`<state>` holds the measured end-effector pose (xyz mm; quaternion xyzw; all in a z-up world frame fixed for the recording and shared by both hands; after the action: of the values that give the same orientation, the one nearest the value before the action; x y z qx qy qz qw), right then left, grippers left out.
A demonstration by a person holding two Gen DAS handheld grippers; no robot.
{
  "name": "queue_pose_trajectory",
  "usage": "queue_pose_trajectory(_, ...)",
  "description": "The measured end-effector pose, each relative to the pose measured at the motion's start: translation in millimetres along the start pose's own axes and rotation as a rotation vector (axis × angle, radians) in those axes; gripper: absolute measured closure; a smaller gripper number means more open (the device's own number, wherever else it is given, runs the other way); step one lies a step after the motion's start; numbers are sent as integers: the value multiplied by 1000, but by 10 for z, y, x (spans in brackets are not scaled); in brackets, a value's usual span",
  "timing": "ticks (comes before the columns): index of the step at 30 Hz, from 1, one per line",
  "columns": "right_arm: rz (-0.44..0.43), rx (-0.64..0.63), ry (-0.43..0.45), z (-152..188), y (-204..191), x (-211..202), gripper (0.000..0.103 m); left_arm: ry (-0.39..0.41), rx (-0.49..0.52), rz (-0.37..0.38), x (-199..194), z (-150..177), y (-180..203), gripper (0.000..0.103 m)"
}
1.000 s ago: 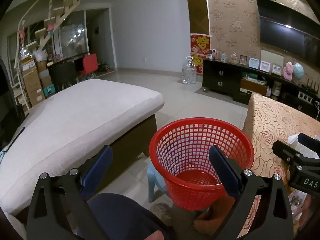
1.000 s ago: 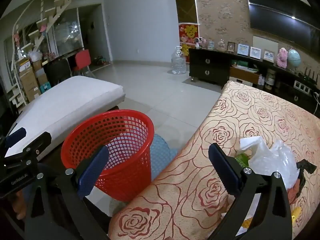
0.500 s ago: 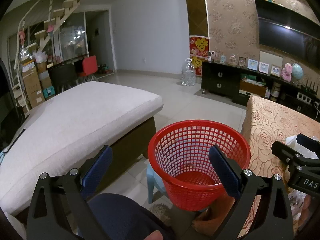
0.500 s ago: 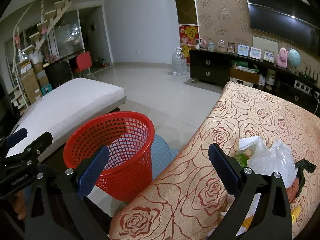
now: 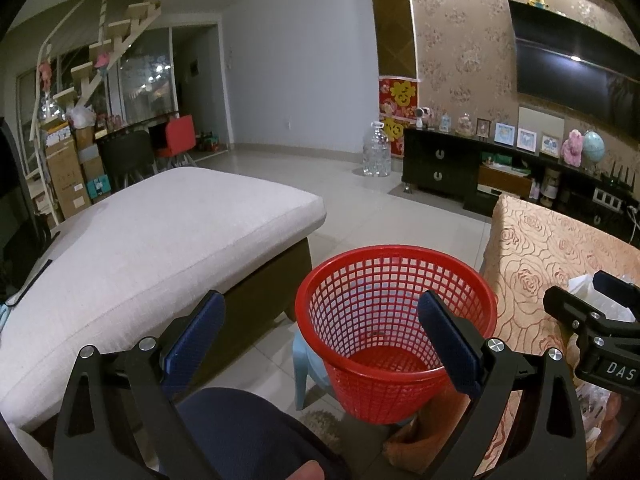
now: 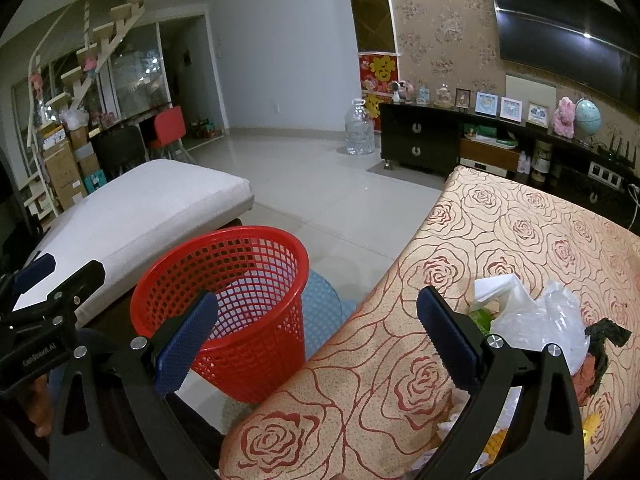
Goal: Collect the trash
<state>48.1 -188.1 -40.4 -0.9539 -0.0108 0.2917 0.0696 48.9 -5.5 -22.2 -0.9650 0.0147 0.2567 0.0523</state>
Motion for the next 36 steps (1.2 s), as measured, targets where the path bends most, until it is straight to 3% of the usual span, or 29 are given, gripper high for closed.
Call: queue_pose_trajectory(36, -3, -3, 3, 26, 13, -12, 7, 0, 1, 1, 6, 5, -9, 9)
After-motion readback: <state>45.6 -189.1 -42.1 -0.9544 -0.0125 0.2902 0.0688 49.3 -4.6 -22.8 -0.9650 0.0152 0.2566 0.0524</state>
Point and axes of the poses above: each gripper's, at about its wrist camera, not at the fingertips, and x roughly the way its jaws point, y to its right, z to its underside, the point moved 7 cm from there along x, roughly the way its jaws point, and after that the axes turned 1 degree about x, right-handed, at the moved point
